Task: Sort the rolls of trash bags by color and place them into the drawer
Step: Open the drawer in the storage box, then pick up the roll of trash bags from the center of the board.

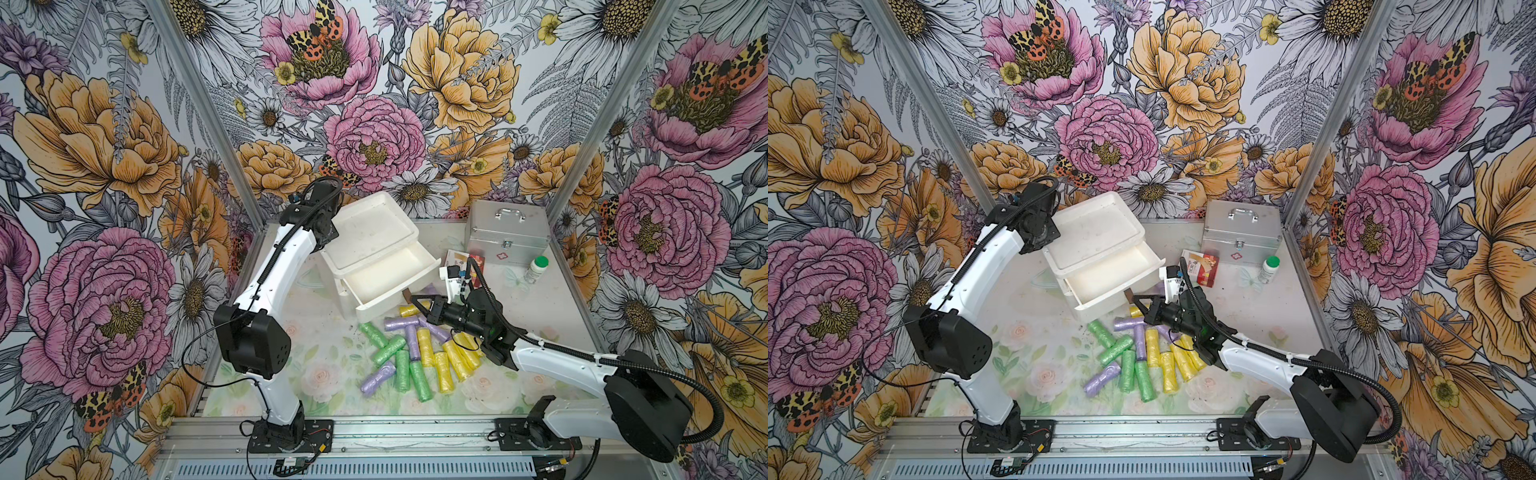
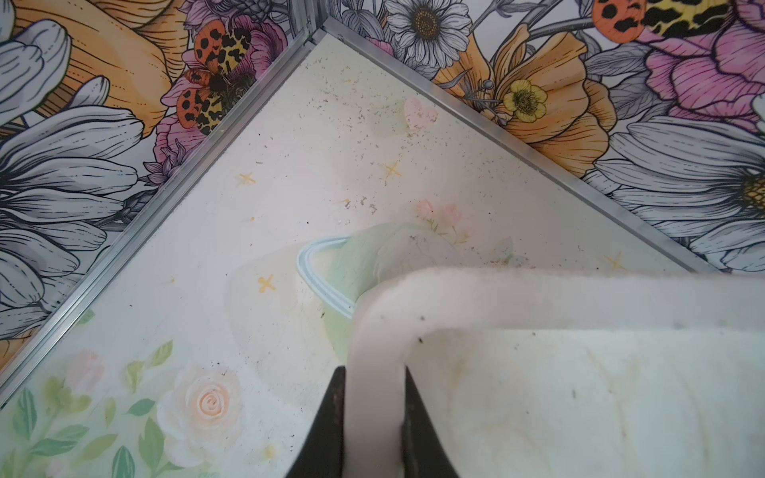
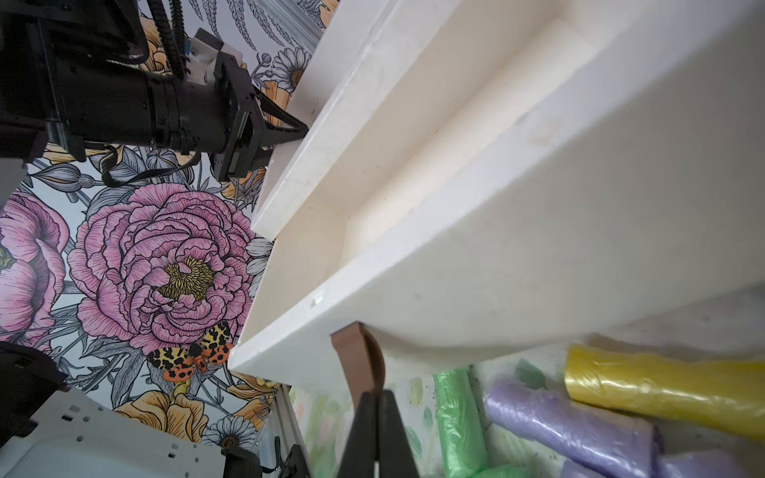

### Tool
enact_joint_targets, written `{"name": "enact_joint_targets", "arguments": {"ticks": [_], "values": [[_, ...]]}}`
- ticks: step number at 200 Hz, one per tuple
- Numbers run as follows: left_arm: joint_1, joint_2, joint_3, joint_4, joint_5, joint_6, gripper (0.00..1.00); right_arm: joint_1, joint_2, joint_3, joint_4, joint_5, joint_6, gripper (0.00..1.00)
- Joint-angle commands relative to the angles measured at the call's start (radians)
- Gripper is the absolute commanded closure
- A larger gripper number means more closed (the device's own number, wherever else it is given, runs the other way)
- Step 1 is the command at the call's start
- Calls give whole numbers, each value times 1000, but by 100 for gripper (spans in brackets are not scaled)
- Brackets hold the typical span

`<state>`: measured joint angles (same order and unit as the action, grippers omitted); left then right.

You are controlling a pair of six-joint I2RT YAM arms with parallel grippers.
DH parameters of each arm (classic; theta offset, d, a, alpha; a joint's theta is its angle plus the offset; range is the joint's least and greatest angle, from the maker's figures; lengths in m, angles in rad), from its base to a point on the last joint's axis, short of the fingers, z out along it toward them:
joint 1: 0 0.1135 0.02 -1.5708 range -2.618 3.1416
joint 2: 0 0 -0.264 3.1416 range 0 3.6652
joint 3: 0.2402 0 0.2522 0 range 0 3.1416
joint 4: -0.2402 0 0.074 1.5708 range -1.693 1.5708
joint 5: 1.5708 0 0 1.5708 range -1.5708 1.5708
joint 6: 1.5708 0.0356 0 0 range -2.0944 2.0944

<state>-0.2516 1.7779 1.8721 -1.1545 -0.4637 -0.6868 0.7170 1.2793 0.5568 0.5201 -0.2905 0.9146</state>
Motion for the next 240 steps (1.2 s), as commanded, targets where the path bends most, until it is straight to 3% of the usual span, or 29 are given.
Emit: {"name": "enact_joint_targets", "arguments": {"ticks": [1,129,150,169,197,240], "values": [[3,73,-27,39,65,-130,100,23,-15,-58,-127,21,-17,100],[13,66,-47,40,59,-175,100,57,-130,-117,-256,96,-28,100],[11,66,-47,40,62,-180,100,58,-166,-111,-324,108,-51,59],[8,63,-44,39,69,-176,100,57,-238,-80,-505,178,-117,41],[0,53,-45,40,66,-163,100,32,-352,-54,-768,308,-189,28],[1,51,-54,40,56,-145,100,-56,-370,-47,-961,346,-237,27]]}}
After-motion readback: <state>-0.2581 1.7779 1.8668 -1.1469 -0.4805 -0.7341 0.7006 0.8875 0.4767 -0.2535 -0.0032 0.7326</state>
